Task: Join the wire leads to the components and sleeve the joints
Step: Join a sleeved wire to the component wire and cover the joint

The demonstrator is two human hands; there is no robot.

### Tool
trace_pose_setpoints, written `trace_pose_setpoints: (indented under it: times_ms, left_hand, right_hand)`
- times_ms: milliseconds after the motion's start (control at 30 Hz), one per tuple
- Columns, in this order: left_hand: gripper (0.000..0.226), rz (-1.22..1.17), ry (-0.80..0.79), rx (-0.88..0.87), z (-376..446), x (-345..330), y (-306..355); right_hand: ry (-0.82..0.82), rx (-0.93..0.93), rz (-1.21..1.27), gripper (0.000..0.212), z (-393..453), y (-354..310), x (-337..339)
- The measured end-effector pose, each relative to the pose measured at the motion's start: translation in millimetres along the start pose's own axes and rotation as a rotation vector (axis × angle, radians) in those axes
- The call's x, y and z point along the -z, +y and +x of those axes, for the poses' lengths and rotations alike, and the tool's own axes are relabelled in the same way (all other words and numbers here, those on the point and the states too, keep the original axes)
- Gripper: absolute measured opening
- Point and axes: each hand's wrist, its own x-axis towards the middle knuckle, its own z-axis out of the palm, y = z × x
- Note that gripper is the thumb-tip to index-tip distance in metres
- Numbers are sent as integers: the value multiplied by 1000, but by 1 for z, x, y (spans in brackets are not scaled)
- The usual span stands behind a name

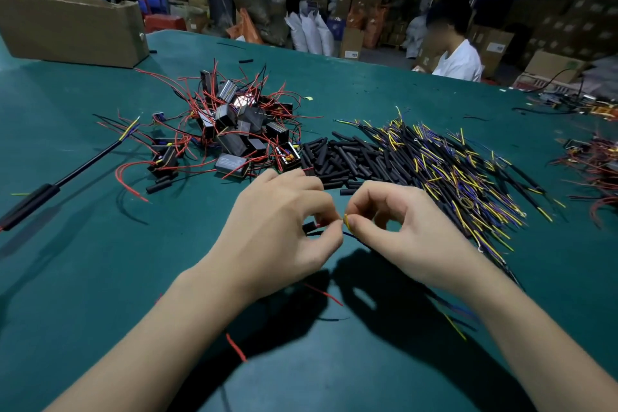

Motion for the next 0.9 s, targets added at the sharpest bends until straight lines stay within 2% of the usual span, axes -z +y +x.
trace_pose_setpoints:
  times_ms: [133,267,333,433,533,600,733,900]
  left_hand:
    - [12,-374,-27,276,3,-1,3]
    - [15,-718,-152,493,9,2,-2]
    - [10,-795,-191,562,11,4,-5]
    - [19,-839,-265,618,13,6,-9]
    - [14,-861,-243,613,12,4,-11]
    - [12,-852,-153,548,10,1,-10]
    - [10,-562,-2,313,7,-3,-5]
    - [8,-396,80,165,4,-7,-6]
  right_hand:
    - [84,364,-396,7,1,-1,-2]
    - [166,622,-776,13,3,2,-3]
    - [232,698,-840,18,2,2,-4]
    - [305,759,-862,22,3,3,-7]
    - [311,639,-721,15,4,4,-8]
    - [258,437,-418,8,3,5,-7]
    - [149,29,83,12,2,8,-3]
    - [51,-133,278,13,4,10,1]
